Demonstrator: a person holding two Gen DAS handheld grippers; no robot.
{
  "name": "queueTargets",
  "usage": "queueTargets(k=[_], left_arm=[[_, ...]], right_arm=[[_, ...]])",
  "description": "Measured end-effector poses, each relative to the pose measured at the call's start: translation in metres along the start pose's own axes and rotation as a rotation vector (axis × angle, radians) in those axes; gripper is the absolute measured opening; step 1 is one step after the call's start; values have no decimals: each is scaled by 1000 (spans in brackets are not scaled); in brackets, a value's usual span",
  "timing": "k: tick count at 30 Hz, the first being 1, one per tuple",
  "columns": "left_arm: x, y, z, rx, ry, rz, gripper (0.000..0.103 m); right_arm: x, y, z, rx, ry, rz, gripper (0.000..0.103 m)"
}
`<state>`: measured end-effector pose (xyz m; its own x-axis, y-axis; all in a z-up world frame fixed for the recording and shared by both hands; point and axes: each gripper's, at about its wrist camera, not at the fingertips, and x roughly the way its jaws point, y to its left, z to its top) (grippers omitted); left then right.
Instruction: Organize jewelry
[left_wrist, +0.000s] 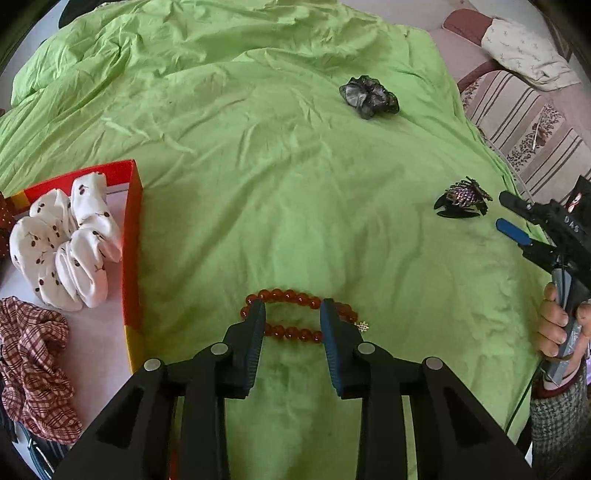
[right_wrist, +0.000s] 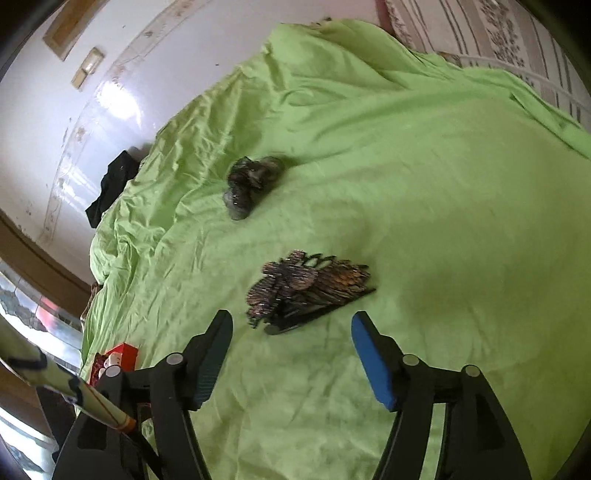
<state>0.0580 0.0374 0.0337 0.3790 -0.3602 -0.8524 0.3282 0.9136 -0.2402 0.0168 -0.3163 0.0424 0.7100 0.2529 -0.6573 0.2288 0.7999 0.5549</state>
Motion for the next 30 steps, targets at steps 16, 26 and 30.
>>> queueTargets(k=[16, 26, 30], left_arm=[[8, -24, -9, 73, 20, 4, 1], [-21, -9, -11, -40, -65, 28, 0], [-16, -1, -9, -71, -37, 52, 12]], right_arm=[[53, -4, 14, 101, 96, 31, 2], [15, 19, 2, -52, 34, -28, 2], [15, 16, -3, -54, 39, -48, 48]])
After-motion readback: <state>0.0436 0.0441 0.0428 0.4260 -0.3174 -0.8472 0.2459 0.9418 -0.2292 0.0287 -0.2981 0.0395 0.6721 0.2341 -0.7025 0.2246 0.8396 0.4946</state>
